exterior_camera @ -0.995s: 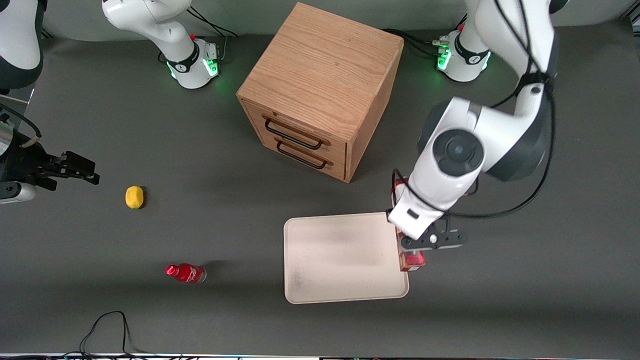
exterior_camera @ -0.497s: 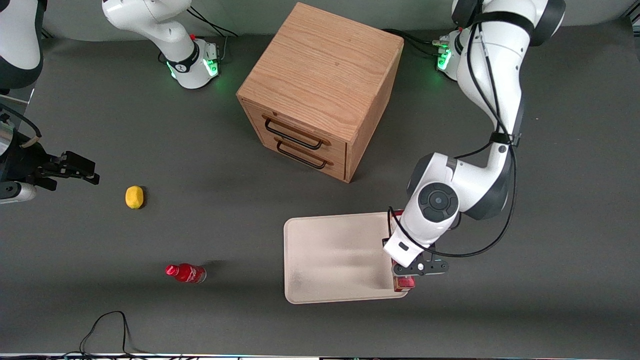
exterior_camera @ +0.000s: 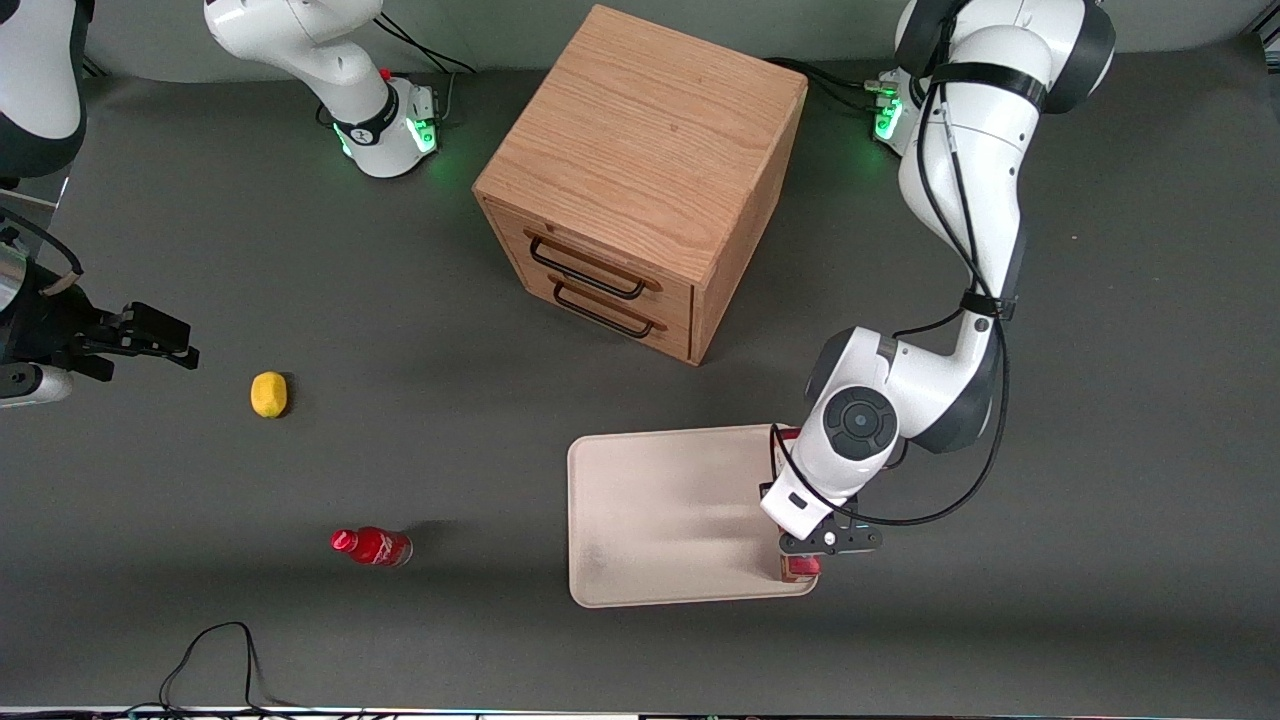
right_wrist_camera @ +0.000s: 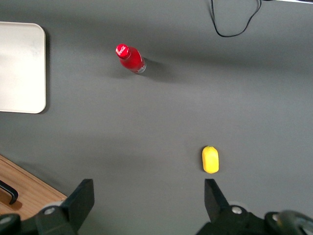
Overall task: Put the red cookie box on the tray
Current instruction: 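Lower the box onto the tray edge and open the left gripper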
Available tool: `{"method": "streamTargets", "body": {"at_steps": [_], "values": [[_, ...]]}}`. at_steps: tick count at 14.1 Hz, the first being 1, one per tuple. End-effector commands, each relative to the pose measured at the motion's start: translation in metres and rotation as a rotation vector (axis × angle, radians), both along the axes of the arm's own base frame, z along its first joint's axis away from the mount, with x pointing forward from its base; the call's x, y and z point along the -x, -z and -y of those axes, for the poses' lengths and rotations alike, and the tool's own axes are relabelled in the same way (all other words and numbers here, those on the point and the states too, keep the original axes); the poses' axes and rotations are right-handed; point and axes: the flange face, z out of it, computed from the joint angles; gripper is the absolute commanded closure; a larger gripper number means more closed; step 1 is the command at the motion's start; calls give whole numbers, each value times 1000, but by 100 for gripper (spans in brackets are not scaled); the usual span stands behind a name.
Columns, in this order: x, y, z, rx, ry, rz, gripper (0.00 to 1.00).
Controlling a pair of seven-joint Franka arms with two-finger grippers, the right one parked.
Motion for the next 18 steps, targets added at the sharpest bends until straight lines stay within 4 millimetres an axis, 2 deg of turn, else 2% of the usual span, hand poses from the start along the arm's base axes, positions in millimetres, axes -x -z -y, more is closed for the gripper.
{"method": "streamTargets", "body": {"at_steps": [1,2,3,4,5,8,10,12,14,16,18], "values": [[3,-1,5,17,-20,13,100],[3,-1,3,16,-21,10,100],[2,-1,1,5,-8,13,68],[3,-3,0,-3,-13,4,21],[4,-4,0,0,-23,1,0],[5,-16,-2,0,-43,-19,0],[10,-49,-5,-10,-47,-45,0],[22,-113,-14,-25,-50,-69,0],[42,-187,-30,-36,-58,-100,0],[66,-259,-64,-40,-76,-126,0],[89,-318,-103,-30,-114,-132,0]]}}
